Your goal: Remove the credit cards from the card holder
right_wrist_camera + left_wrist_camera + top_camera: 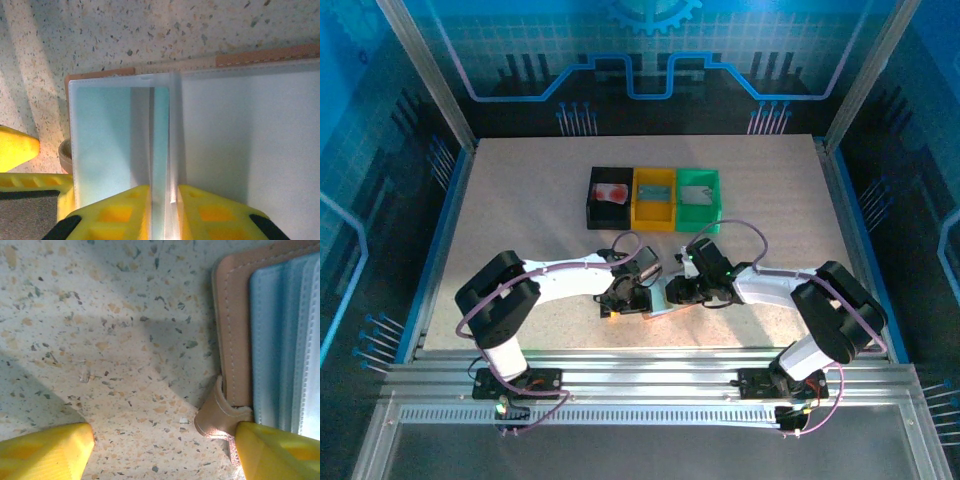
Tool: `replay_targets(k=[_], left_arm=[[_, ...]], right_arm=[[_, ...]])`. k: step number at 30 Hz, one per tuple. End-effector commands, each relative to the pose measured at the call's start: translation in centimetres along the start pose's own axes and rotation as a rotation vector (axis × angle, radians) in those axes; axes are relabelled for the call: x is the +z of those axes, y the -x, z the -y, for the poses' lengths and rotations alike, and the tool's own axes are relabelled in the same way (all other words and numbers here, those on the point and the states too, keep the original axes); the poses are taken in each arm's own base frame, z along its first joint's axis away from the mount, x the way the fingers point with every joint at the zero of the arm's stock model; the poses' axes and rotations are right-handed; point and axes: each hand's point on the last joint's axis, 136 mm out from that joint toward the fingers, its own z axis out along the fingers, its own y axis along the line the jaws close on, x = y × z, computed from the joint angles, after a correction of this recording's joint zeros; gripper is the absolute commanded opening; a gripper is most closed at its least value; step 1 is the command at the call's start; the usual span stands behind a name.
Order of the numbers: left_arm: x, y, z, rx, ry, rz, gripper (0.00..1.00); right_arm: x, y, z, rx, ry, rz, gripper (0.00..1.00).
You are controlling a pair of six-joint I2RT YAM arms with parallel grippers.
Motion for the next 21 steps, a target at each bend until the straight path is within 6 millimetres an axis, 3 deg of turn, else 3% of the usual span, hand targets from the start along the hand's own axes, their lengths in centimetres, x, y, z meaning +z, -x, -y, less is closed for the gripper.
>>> replay_targets(k=[1,8,17,21], left_arm=[[4.8,-2.0,1.1,0.045,-0.042,-0.085,0.77],[4.9,-2.0,1.2,0.045,-0.054,-0.079,0.76],[5.1,-2.2,1.2,0.045,-0.062,-0.087,0.75],[5.0,-2.1,1.1,0.043,-0.064,-0.081,0.74]], right_arm=[[0.2,-0.6,-0.8,0.005,0.068,-0.028,0.2],[-0.1,-0.4,-1.2,0.003,0.086,-0.015,0.16],[-0.1,-0.6,-2.0,0.007,0.14,-0.019,0.21],[-0.7,-0.3,-1.4,0.005,0.091,0.011,0.21]])
